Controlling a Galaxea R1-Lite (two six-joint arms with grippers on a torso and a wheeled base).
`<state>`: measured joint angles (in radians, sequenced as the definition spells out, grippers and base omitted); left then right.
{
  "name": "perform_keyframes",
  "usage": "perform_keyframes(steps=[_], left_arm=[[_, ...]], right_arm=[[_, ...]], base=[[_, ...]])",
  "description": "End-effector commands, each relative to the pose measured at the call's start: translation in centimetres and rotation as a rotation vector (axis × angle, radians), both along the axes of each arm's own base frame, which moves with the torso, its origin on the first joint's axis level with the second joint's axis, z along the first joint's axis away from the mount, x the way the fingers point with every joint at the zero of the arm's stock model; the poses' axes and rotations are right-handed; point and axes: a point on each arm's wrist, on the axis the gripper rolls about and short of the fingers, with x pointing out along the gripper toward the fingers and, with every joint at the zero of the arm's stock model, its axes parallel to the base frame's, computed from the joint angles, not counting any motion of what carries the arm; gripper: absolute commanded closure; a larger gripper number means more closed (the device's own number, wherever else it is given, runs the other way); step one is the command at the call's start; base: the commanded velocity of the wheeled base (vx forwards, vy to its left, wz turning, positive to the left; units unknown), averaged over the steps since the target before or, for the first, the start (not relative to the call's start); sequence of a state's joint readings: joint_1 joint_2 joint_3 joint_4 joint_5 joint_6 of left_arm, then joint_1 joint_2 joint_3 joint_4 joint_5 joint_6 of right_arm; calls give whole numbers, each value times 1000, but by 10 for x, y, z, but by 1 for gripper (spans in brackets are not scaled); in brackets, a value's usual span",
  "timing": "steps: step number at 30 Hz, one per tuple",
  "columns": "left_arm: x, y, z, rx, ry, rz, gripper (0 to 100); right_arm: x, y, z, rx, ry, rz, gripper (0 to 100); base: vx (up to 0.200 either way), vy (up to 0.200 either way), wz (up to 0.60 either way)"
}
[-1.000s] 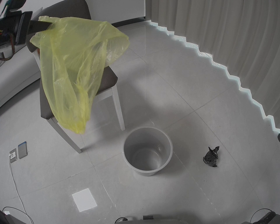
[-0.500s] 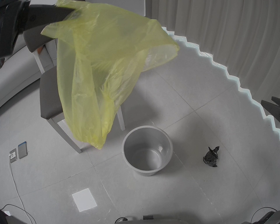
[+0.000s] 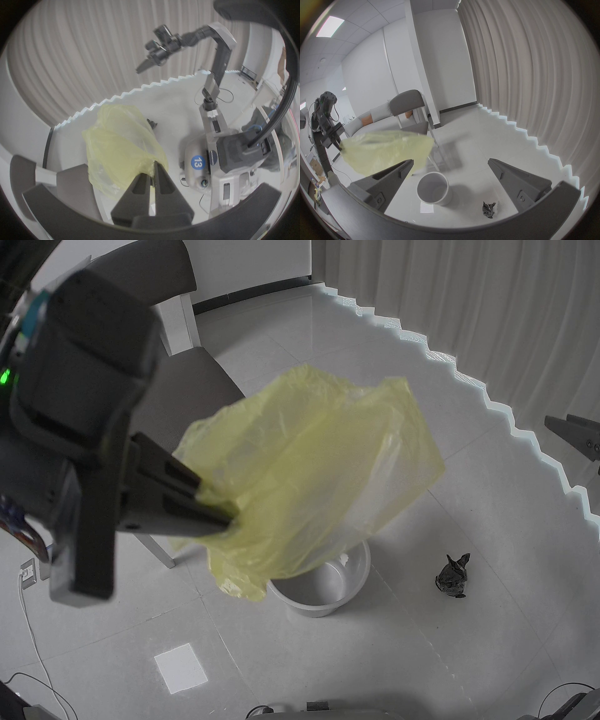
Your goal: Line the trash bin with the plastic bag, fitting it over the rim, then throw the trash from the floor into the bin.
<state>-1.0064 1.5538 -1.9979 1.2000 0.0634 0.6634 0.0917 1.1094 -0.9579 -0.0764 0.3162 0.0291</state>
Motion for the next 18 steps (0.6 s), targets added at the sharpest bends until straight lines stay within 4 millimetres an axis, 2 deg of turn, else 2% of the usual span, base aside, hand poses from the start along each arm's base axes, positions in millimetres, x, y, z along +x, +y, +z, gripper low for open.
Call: perform_keyframes(steps=[1,5,13,18], left_arm=[[9,-35,-21,140,-12,-105,100],[11,-37,-24,193,-48,-147,100],[4,-42,-35,294,2,-193,100],[9,-53,-44,325,21,-198,100]], right_arm=[[12,2,12,2,-14,8,0],[16,2,12,-2,-10,11,0],[33,19,-2,-15,64,85,0],[50,35,-25,-34,178,135,0]], base=[[0,0,0],[0,0,0],[0,0,0],[0,0,0]])
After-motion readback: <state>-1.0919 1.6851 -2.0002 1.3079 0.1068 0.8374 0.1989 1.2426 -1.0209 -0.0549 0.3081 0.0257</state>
